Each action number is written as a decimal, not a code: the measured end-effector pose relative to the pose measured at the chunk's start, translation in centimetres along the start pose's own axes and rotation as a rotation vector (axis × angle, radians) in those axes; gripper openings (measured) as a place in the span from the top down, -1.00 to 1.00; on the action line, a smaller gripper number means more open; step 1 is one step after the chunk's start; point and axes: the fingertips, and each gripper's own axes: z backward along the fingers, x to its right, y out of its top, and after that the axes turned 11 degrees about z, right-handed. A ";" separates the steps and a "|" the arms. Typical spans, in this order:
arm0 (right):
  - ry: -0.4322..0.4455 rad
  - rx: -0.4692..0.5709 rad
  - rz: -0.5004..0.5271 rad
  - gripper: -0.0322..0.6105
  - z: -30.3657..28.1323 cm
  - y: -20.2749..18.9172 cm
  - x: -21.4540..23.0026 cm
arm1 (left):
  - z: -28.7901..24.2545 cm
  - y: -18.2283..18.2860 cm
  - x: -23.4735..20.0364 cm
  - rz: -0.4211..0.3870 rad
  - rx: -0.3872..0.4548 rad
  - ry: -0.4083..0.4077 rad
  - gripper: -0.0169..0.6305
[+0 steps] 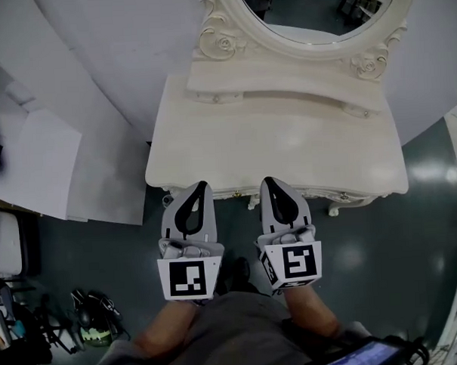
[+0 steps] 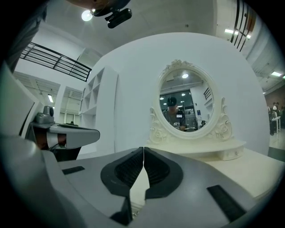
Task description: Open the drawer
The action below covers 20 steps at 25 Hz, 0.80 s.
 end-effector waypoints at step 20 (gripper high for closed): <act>0.050 -0.366 -0.103 0.86 0.6 -19.2 -6.7 | 1.1 -18.3 -2.2 0.122 -0.295 -0.005 0.90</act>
